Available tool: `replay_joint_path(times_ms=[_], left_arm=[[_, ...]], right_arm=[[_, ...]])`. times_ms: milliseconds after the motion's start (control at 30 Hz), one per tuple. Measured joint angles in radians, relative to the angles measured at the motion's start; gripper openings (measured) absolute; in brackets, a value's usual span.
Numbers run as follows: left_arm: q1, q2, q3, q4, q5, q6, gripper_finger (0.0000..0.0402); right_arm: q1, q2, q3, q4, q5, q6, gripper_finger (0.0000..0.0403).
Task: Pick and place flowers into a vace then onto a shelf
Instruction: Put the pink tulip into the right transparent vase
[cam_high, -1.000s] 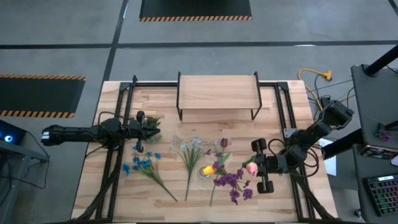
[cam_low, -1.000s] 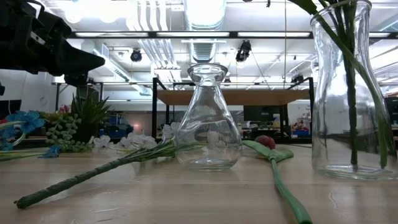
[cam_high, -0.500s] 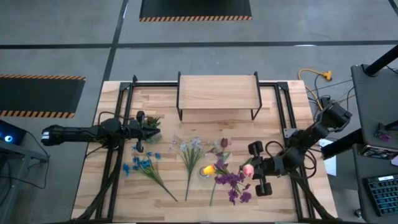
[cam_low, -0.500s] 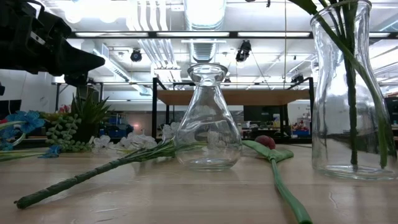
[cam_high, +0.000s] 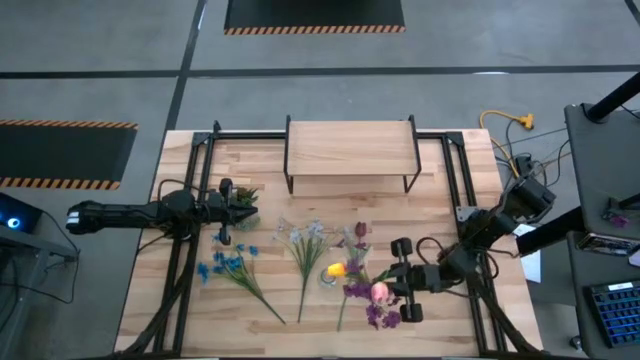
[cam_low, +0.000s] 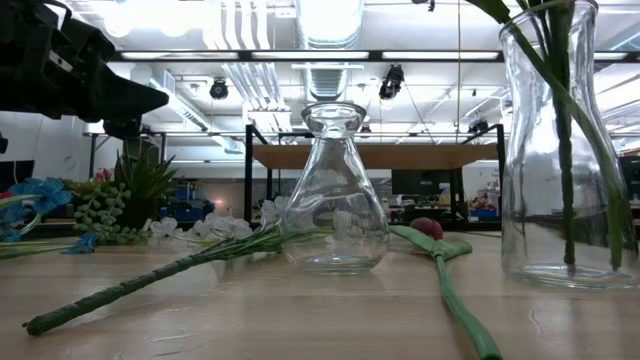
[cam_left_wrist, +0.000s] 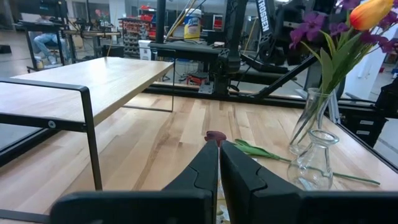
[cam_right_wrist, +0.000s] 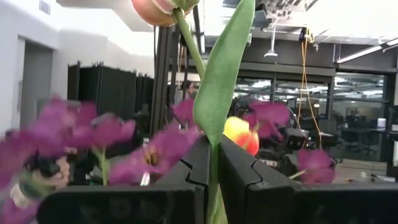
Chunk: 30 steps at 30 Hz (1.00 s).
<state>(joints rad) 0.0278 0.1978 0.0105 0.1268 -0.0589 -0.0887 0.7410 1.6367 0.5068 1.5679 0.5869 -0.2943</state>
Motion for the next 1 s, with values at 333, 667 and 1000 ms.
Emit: replay_joint_path(times_ms=[333,667,1000], left_arm=[[0.000,0.000,0.000,0.000,0.000,0.000,0.0000],[0.000,0.000,0.000,0.000,0.000,0.000,0.0000],[0.000,0.000,0.000,0.000,0.000,0.000,0.0000]], right_arm=[[0.000,0.037,-0.027,0.001,0.019,0.003,0.0013],[0.001,0.069,-0.059,-0.001,0.019,0.010,0.0013],[0.000,0.080,-0.107,-0.001,0.018,0.045,0.0013]])
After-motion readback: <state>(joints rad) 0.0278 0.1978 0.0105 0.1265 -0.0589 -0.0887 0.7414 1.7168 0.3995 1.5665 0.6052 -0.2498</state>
